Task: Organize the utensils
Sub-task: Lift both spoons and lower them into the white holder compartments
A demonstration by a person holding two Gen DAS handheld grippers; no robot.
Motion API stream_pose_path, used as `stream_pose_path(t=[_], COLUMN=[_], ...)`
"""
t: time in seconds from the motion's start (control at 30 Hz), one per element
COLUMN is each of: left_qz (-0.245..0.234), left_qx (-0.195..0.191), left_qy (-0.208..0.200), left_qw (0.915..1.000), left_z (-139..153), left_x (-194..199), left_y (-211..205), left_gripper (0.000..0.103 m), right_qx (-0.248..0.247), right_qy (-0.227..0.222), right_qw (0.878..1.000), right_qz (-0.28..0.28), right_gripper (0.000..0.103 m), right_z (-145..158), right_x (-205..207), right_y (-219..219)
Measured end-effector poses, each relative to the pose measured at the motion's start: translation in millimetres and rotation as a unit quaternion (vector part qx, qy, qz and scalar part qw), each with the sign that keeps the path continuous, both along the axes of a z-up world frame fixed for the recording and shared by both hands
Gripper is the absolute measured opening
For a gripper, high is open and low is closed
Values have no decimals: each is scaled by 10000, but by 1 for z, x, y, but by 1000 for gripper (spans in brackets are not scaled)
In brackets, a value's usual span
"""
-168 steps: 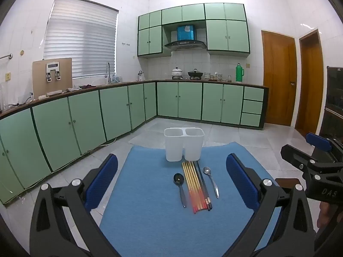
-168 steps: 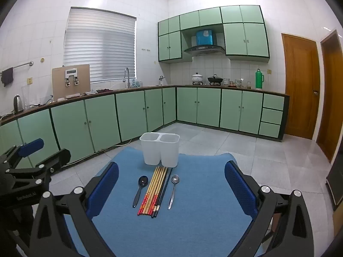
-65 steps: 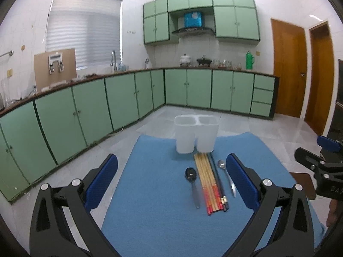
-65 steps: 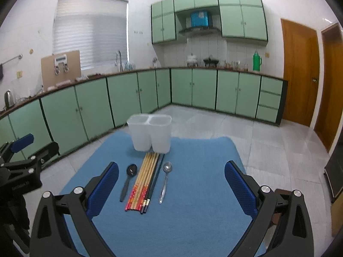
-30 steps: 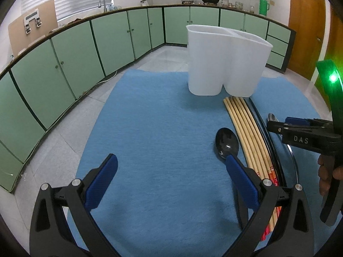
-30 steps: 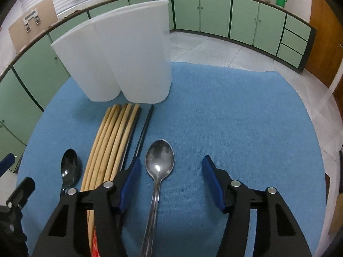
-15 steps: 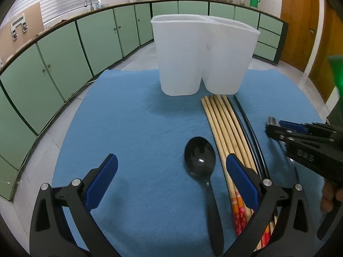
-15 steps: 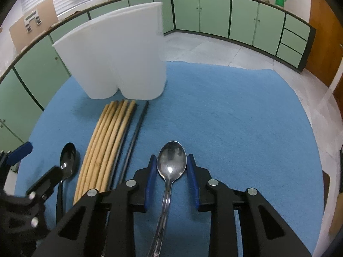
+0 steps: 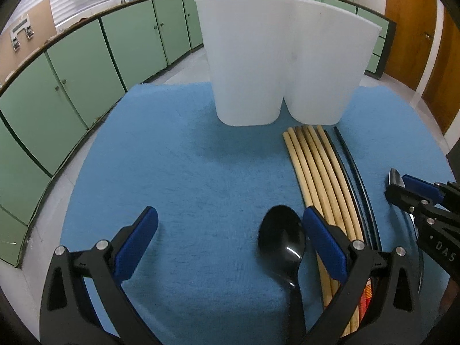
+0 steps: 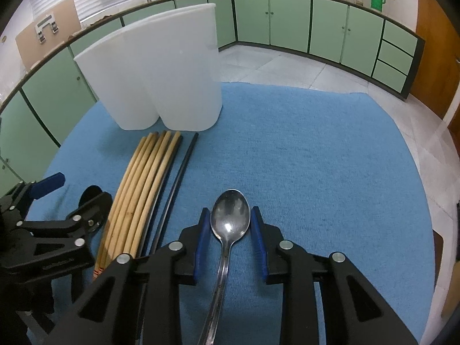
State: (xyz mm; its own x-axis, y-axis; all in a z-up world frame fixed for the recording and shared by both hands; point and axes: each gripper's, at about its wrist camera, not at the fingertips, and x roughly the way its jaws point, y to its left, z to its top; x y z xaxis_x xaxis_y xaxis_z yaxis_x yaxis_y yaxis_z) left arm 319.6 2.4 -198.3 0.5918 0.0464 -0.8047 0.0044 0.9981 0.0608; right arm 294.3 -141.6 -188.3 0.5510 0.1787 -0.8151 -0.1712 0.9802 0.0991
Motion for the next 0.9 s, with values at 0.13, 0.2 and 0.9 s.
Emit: stream_pose_path(t=[0.13,0.2,0.9], left_qz=[8,-11,-687], left_qx=[-184,-321,-746], left_qy=[47,54,-1753], left_qw=[9998,9995,9793], left_z=[-2,-1,56], left_x=[1,2,-69], left_y=[0,2,-8], left_gripper=[93,85,33], right_qx=[-22,27,535], right_qy=[89,169,-1172], right_qw=[9999,9998,9916], right_qz=[55,102,148], right_gripper=[29,32,28], right_z=[1,2,54], right_x=[4,8,-30], right_y=[1,1,-16])
